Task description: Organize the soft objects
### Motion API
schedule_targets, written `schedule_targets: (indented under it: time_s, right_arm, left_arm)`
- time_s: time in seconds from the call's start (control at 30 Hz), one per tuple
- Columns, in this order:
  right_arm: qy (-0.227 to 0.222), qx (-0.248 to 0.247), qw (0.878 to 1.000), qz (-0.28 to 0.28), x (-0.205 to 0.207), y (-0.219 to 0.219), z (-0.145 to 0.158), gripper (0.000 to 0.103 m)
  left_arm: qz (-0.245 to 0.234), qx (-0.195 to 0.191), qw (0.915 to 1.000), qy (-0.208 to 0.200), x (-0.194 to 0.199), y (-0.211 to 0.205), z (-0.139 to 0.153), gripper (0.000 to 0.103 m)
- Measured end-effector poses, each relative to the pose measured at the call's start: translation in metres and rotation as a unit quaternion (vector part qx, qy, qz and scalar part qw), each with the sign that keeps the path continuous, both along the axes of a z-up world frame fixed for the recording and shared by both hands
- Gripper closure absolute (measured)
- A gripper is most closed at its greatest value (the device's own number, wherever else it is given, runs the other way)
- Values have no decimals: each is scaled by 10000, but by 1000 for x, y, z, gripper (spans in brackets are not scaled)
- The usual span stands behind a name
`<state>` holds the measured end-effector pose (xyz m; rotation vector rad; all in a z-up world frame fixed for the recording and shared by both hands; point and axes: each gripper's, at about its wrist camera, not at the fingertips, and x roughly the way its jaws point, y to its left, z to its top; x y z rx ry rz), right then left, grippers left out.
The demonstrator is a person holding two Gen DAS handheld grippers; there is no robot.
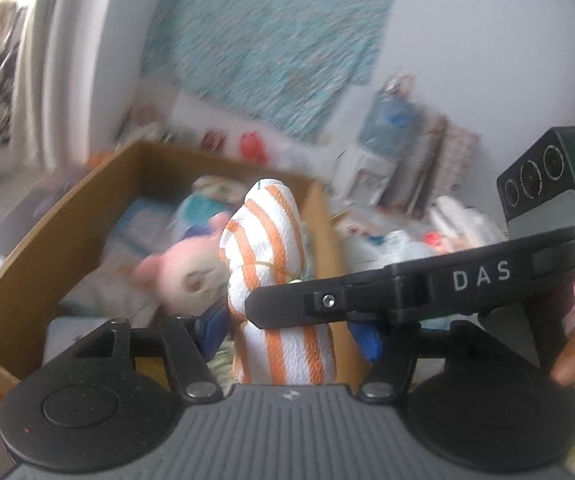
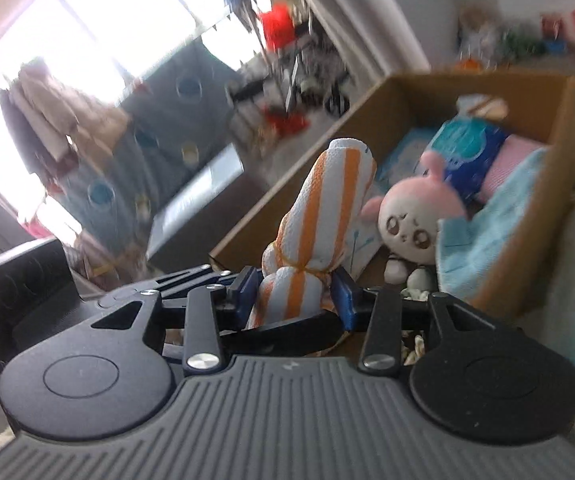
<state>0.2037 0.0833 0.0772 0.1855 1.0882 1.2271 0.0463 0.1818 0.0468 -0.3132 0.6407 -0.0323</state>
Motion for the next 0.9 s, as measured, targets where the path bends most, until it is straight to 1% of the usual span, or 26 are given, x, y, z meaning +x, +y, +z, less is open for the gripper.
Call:
schedule_targets:
  time_s: [0.03, 0.1, 0.23, 0.3, 0.4, 0.47, 0.53, 0.6, 0.7, 0.8, 0.87, 0.9]
  right_arm:
    - [93, -110, 9999, 75, 6, 10, -5, 62]
    - [234, -317, 9991, 172, 2, 28, -14, 63]
    - [534, -821, 9947, 297, 6, 50, -37, 62]
    - [557, -1024, 9926, 327, 3, 55, -44, 60]
    - [662, -1126, 9908, 362, 3, 55, -49, 56]
    - [681, -1097, 9909, 384, 2, 54, -47, 54]
    - [689, -1072, 9912, 371, 3, 54, -48, 50]
    - [696, -1026, 9917, 341, 3, 54, -48, 49]
    - [689, -836, 9937, 274, 5, 50, -46, 45]
    - [556, -408, 9976, 115, 3, 34, -31, 43]
    - [441, 49, 9990, -63, 1, 14, -16, 38]
    - [368, 303, 9987, -164, -2, 3, -8, 33]
  left_arm:
    - [48, -38, 9999, 97, 4, 7, -3, 39]
    - [108, -94, 9995, 297, 12, 20, -10, 38]
    - [73, -271, 9972, 688, 16, 33, -25, 24]
    - [35, -213, 9967, 781, 14, 34, -30, 21]
    - [48, 1, 9970, 767, 10, 34, -35, 16]
    - [86, 81, 9972, 743, 8, 35, -36, 15]
    - [135, 31, 9970, 757, 7, 38, -37, 15]
    - [180, -33, 9971, 744, 3, 40, -35, 15]
    - [215, -11, 9979, 617, -4, 40, -29, 15]
    - [287, 111, 9987, 396, -15, 35, -19, 13]
    - [340, 200, 9990, 187, -26, 31, -10, 9]
    - [364, 252, 9990, 52, -32, 29, -5, 7]
